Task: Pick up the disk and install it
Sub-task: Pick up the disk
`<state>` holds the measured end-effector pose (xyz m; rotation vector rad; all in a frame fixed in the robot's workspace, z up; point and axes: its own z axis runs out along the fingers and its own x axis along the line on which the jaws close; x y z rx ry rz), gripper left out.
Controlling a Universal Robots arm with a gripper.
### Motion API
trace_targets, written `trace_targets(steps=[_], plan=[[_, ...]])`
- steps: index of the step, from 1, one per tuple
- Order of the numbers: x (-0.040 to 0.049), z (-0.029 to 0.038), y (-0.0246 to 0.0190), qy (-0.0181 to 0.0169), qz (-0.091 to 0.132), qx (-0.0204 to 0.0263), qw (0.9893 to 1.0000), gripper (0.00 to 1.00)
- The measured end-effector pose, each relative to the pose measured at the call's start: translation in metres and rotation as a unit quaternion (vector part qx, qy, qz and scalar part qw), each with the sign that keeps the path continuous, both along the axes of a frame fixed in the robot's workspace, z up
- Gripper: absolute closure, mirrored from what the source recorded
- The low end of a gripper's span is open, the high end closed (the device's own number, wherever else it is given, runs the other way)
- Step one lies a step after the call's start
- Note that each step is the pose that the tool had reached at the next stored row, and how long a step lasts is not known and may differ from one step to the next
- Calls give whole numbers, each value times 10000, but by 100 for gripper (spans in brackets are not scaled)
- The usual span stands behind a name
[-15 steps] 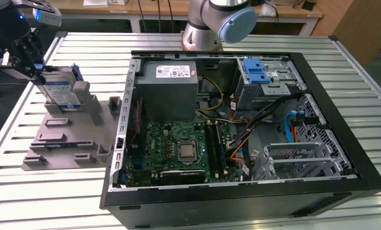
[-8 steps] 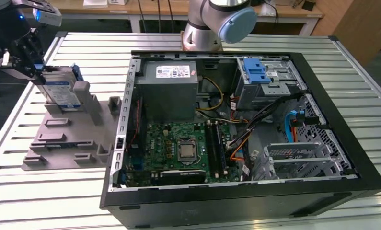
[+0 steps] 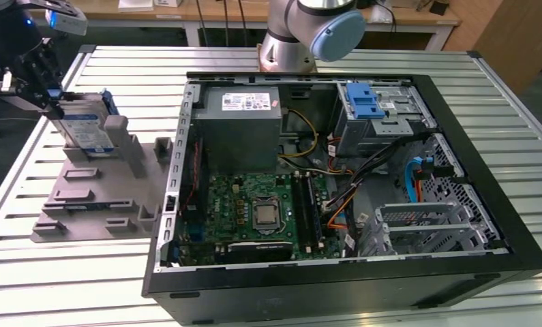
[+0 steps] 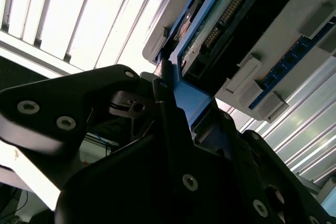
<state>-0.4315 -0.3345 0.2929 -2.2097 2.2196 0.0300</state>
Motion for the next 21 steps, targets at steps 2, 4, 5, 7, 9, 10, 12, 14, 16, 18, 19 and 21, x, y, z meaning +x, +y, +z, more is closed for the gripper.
trace_targets(steps=[2, 4, 5, 7, 9, 10, 12, 14, 16, 18, 19, 21], plan=[[0, 0, 0, -2, 0, 0, 10000, 64], [0, 5, 0, 0, 0, 0, 10000, 64], [0, 6, 0, 1, 0, 0, 10000, 64], [0, 6, 0, 0, 0, 0, 10000, 64], [0, 8, 0, 1, 0, 0, 10000, 64], [0, 8, 0, 1, 0, -1, 10000, 64], [0, 9, 0, 0, 0, 0, 10000, 64], [-1, 11, 0, 2, 0, -1, 10000, 63], [0, 12, 0, 1, 0, 0, 10000, 56], [0, 12, 0, 0, 0, 0, 10000, 56], [0, 12, 0, 0, 0, 0, 10000, 56], [0, 14, 1, 1, 0, -1, 10000, 56]])
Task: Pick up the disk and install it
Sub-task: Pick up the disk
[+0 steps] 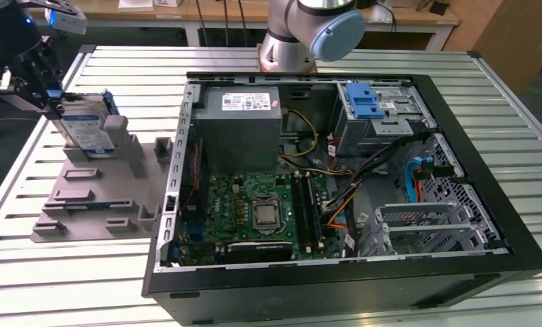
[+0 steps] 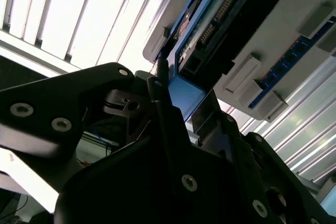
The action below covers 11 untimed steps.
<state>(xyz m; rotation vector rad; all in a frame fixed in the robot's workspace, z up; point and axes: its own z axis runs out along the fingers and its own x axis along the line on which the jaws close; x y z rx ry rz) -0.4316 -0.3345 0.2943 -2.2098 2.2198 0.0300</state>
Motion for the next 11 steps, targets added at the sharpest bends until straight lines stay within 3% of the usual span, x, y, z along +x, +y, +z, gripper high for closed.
trace_targets(steps=[11], plan=[[0, -4, 0, 0, 0, 0, 10000, 56]])
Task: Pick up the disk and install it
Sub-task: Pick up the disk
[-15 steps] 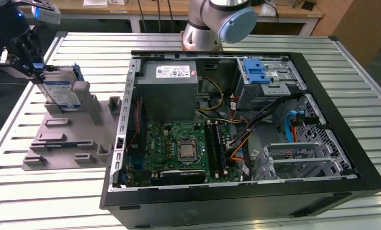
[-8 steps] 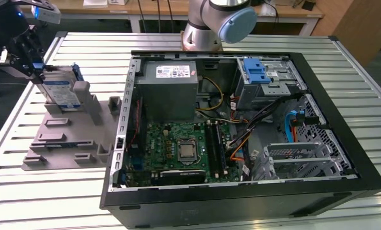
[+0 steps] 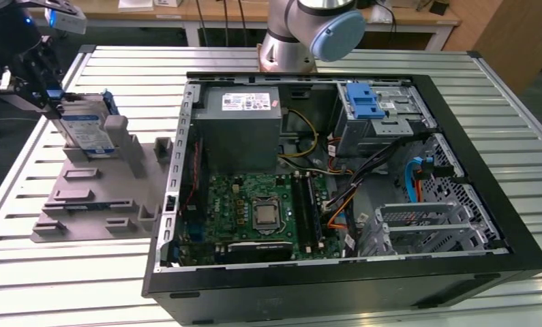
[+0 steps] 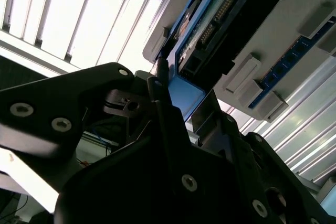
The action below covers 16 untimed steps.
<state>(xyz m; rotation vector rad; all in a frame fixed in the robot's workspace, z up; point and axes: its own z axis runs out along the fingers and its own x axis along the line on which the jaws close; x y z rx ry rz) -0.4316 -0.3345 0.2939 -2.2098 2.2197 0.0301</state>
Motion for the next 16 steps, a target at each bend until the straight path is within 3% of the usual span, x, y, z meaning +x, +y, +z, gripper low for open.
trace_targets(steps=[16], plan=[[1, -18, 0, 31, 0, 4, 10000, 56]])
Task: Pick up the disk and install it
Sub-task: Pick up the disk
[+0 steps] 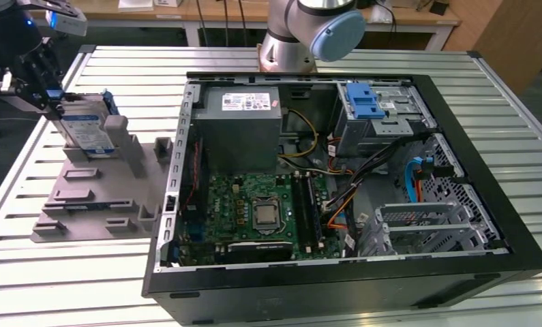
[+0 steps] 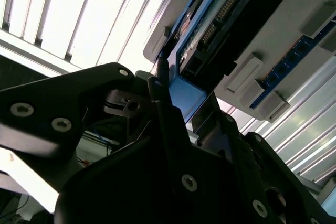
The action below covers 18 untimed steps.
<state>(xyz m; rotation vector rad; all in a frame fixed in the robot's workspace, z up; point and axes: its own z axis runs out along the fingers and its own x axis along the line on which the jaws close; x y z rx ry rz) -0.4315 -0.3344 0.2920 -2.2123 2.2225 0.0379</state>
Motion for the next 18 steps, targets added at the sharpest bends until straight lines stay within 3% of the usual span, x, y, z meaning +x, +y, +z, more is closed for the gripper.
trace_targets(steps=[2, 3, 13, 18], plan=[[0, 0, 0, 0, 0, 0, 10000, 58], [0, 0, 0, 0, 0, 0, 10000, 64], [0, 0, 0, -1, 0, 0, 10000, 64], [0, 38, 0, -1, 0, 0, 10000, 64]])
